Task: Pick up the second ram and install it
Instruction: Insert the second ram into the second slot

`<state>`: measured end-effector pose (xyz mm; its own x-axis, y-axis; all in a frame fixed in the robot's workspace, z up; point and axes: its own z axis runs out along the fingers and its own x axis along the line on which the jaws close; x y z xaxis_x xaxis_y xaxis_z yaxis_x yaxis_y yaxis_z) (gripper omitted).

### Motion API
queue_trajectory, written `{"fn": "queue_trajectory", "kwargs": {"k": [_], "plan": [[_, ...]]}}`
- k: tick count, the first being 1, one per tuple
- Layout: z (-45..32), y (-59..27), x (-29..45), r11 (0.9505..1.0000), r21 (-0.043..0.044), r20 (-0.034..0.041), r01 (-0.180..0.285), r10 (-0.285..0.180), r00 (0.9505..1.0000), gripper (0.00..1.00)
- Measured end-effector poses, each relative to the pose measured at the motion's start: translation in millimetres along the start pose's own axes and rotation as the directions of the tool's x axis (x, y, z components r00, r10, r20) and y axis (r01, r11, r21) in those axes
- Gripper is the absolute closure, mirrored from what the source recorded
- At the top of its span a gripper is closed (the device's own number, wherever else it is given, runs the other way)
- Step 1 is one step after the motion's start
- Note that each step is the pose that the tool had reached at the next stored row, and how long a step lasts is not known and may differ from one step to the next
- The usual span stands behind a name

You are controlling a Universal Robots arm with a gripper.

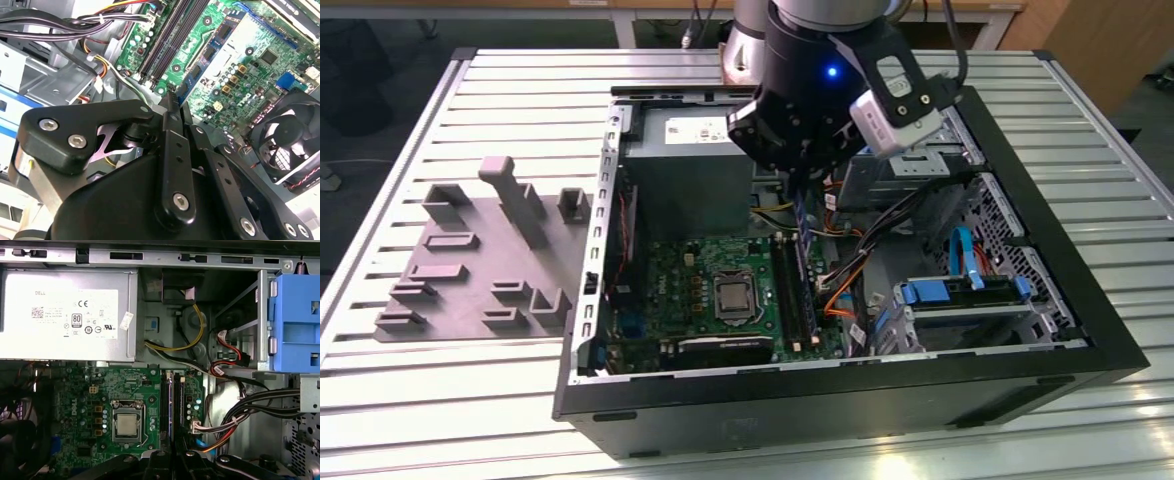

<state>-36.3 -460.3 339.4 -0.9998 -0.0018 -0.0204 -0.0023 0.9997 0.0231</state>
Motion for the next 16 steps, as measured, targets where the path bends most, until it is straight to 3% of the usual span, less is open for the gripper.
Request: {"fn": "queue_trajectory", "kwargs": {"k": [16], "plan": [[15.9,-0.4,0.3,1.0,0.0001,0.0,0.0,0.0,1.0,0.86]]}}
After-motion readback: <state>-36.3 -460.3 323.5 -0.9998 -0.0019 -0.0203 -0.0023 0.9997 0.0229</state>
